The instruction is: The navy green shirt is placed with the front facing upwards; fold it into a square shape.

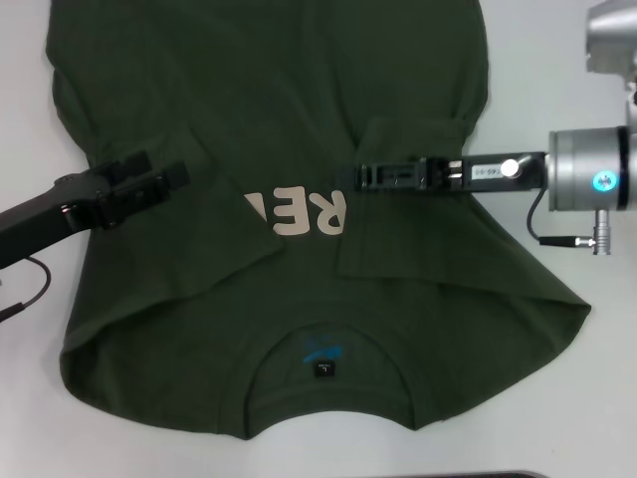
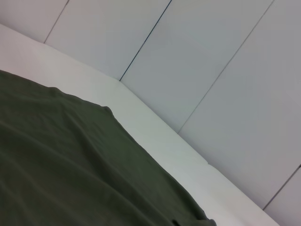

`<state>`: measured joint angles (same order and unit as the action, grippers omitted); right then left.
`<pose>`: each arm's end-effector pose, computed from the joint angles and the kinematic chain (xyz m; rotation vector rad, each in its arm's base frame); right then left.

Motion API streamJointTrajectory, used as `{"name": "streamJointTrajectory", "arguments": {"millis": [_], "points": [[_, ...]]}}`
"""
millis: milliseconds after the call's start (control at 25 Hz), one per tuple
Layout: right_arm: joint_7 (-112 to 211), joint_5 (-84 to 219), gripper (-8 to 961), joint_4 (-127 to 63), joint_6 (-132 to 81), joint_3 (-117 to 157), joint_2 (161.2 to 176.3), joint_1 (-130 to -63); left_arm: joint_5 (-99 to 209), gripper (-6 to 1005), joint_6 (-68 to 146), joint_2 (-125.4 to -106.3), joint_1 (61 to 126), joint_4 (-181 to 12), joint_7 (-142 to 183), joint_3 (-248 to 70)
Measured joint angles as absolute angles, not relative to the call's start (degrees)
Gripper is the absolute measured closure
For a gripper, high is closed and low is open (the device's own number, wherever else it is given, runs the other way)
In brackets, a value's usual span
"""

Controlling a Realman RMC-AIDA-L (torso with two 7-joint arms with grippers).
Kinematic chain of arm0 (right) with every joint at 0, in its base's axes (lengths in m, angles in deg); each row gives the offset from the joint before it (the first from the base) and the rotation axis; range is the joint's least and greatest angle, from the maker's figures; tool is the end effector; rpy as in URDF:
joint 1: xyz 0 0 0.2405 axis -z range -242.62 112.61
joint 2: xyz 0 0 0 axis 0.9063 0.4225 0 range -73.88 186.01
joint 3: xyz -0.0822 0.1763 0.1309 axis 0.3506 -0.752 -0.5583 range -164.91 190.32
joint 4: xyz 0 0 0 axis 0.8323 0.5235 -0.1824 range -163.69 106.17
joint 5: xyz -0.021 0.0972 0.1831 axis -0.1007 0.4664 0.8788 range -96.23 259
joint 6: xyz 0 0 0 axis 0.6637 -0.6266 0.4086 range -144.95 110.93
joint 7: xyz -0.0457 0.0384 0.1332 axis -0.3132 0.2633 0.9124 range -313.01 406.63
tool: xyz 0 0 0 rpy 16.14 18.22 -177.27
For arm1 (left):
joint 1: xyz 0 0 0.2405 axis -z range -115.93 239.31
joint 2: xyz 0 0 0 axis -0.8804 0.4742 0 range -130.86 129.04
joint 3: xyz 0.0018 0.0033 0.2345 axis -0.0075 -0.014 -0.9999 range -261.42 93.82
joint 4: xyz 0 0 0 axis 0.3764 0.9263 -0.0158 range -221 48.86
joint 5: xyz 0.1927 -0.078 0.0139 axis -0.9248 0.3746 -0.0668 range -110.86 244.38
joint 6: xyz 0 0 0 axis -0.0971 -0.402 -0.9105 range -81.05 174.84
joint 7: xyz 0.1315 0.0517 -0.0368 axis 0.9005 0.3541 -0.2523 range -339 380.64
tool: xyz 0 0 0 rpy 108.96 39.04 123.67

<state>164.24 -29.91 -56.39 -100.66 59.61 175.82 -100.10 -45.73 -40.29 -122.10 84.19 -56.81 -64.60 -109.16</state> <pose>0.2239 0.3214 -0.0383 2.5320 -1.6536 -0.7700 -0.2965 0.2809 0.0020 -2.3147 -1.1741 -0.9672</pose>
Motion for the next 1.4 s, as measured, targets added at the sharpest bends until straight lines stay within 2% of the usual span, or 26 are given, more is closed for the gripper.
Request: {"name": "streamJointTrajectory", "arguments": {"millis": [360,680,840,1400], "points": [[163.37,-27.98,201,-61.04,-104.81,55.66,174.16,-91.33,-45.72,112,-40.06,-122.22,84.34,-56.81,-64.60,-109.29],[164.72,-28.14,202,-62.10,-119.67,44.05,169.74,-83.58,-45.38,111,-40.12,-122.33,84.37,-56.81,-64.85,-109.30],[165.55,-30.05,203,-62.47,-124.30,43.09,168.25,-81.61,-45.33,111,-40.15,-122.36,84.47,-56.81,-64.94,-109.29],[181.45,-47.42,206,-72.01,-123.29,39.24,167.09,-81.06,-45.28,112,-40.63,-122.18,84.73,-56.81,-65.48,-108.94]]}}
